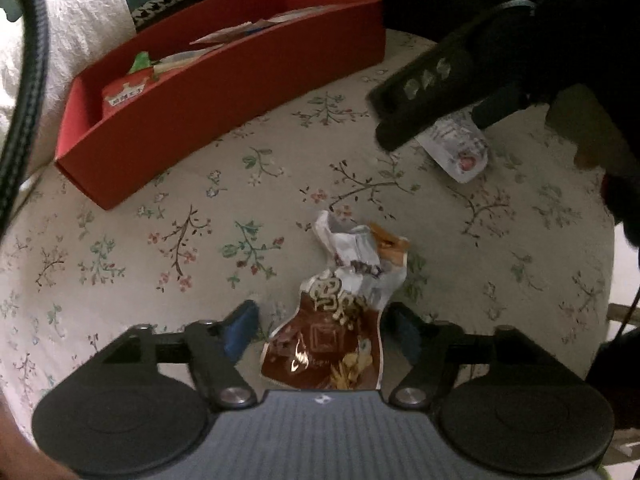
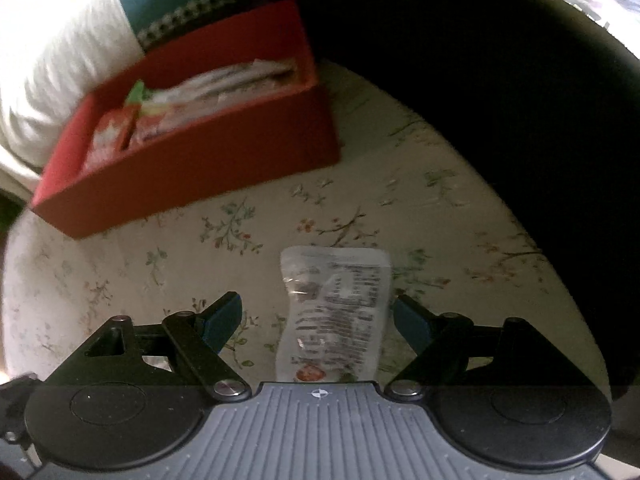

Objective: Organize snacks
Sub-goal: 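Move the left gripper over the brown wrapped snack while the right approaches the clear sachet, then close the left gripper on the brown wrapped snack while the right grasps the clear sachet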

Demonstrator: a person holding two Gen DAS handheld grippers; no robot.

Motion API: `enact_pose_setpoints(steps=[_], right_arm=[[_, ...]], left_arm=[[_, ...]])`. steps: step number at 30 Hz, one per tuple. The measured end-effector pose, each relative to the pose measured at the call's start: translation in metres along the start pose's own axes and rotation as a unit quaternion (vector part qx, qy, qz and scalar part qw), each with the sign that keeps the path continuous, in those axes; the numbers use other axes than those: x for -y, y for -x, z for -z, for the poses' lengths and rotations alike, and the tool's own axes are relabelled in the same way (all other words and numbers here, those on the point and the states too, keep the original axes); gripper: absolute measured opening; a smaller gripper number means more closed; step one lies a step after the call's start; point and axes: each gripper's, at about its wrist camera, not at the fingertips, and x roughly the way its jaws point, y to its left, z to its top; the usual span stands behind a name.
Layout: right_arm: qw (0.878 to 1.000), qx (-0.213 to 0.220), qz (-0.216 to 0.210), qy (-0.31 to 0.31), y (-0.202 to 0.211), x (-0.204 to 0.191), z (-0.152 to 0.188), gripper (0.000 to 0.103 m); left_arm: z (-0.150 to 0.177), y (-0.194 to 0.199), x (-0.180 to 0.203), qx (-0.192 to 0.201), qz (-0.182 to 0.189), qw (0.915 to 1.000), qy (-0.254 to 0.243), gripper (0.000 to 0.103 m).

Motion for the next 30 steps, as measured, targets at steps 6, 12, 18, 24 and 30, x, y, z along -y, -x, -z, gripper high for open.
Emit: enact_pose_setpoints(steps=[6, 12, 18, 24, 30], right_arm=[[0.997, -0.008, 0.038, 0.065, -0.014, -0.024, 0.009, 0.103], [0.993, 0.004, 0.055, 0.103, -0.015, -0.031, 0.018, 0.103], [0.993, 0.022, 0.055, 0.106, -0.012, -0.028, 0.025, 0.103], [0.992, 0.019, 0.053, 0.114, -0.004, -0.025, 0.031, 0.103], [0.991, 0.022, 0.054, 0.117, 0.003, -0.028, 0.029, 0.077]], left_arm=[[-0.002, -0.004, 0.000, 0.001, -0.005, 1.0000, 0.000, 0.075], [0.003, -0.003, 0.005, 0.012, -0.021, 0.9997, -0.008, 0.084], [0.006, -0.003, 0.012, 0.022, -0.036, 0.9988, -0.026, 0.089], [0.006, -0.002, 0.010, 0.014, -0.027, 0.9994, -0.017, 0.090], [0.011, 0.003, 0.012, 0.013, -0.014, 0.9996, -0.022, 0.073]])
